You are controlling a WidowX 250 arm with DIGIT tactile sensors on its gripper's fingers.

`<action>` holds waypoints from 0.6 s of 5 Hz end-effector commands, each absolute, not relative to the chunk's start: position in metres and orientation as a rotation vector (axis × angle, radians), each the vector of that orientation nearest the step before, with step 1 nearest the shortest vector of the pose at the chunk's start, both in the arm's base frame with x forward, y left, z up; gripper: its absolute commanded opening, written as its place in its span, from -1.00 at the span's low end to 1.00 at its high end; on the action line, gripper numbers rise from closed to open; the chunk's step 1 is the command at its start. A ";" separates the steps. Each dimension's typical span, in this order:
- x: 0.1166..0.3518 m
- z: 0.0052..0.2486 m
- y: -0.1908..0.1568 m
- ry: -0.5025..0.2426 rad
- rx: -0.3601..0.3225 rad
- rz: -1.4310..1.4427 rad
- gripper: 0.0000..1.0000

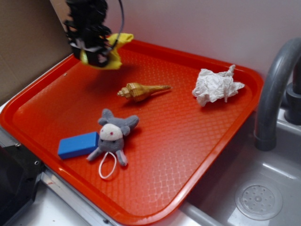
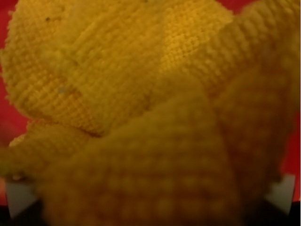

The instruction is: Grab the yellow cloth.

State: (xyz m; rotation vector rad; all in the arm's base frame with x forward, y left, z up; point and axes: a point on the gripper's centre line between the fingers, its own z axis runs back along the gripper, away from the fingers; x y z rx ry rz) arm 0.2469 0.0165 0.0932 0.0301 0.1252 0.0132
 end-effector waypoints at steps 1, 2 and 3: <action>0.165 0.157 0.002 -0.192 -0.015 -0.157 -1.00; 0.170 0.152 0.006 -0.182 -0.011 -0.101 -1.00; 0.187 0.143 0.009 -0.145 0.051 -0.038 -1.00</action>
